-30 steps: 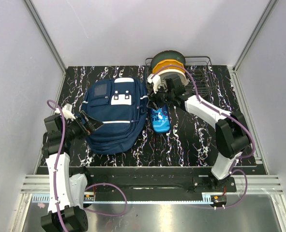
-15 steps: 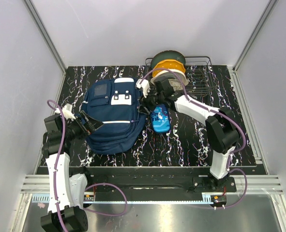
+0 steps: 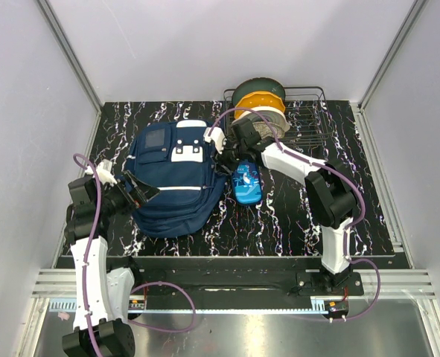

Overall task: Pack the student bag
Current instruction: Unzip the student bag at the center of the board.

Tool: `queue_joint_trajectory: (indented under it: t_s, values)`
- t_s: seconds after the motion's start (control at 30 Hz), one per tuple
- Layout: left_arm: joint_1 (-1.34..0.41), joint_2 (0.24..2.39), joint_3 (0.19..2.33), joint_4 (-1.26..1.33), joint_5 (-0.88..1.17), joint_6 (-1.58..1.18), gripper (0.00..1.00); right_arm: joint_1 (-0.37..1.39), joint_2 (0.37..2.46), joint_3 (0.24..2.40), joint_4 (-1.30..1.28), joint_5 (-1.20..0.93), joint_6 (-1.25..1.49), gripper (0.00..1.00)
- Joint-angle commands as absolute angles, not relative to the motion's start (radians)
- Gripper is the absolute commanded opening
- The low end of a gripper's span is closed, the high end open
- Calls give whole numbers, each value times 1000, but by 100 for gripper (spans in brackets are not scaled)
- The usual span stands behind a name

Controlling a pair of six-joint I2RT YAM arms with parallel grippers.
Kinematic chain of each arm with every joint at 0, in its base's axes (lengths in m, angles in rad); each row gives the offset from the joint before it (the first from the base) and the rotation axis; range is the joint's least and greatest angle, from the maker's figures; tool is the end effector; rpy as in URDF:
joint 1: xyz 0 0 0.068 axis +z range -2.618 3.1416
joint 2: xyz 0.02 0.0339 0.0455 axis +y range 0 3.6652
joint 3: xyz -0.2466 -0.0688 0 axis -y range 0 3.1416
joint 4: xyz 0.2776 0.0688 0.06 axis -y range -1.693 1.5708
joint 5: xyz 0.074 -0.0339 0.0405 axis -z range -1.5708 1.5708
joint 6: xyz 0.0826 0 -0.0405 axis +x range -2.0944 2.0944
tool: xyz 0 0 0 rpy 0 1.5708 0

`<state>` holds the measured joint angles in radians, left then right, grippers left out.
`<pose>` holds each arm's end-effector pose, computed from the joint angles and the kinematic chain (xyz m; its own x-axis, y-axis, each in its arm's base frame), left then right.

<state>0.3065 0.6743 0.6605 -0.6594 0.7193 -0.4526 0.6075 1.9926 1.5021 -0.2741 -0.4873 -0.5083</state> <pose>0.2187 0.0121 0.2387 -0.6501 -0.5508 -0.5235 -0.0224 0.7025 -0.7113 0.3886 0.3173 0.1589 -0.1160 -0.6044 -0.7882 -0.9596 0.2730 -0.0681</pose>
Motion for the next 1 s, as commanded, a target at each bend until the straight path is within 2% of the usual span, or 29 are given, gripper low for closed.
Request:
queue_joint_trajectory:
  t_s: [0.0, 0.07, 0.33, 0.37, 0.4, 0.43, 0.47, 0.5, 0.63, 0.7, 0.83, 0.9, 0.97]
  values:
    - [302, 664, 661, -630, 732, -439, 99, 603, 1991, 1535, -317, -525, -545, 38]
    - [302, 663, 660, -630, 733, -439, 99, 604, 1988, 1536, -319, -535, -531, 28]
    - [296, 658, 660, -630, 735, -439, 99, 611, 1987, 1537, -288, -578, -473, 16]
    - [296, 658, 660, -629, 735, -439, 99, 612, 1987, 1539, -285, -584, -472, 7]
    - [298, 657, 660, -630, 735, -439, 99, 617, 1987, 1545, -285, -586, -469, 4]
    - [296, 655, 660, -630, 735, -439, 99, 618, 1991, 1548, -285, -586, -465, 4]
    - [296, 655, 660, -630, 735, -439, 99, 618, 1993, 1555, -285, -578, -460, 16]
    - [295, 653, 660, -632, 735, -439, 99, 620, 2000, 1560, -285, -569, -454, 20]
    - [296, 650, 660, -634, 735, -437, 99, 620, 2019, 1577, -287, -526, -480, 22]
    - [295, 650, 661, -635, 735, -437, 99, 620, 2025, 1591, -288, -506, -494, 29]
    - [295, 653, 660, -635, 732, -436, 99, 620, 2028, 1603, -288, -500, -514, 34]
    - [295, 653, 660, -635, 732, -436, 99, 621, 2036, 1614, -290, -491, -517, 34]
    - [295, 653, 660, -634, 730, -436, 99, 620, 2042, 1634, -319, -509, -526, 27]
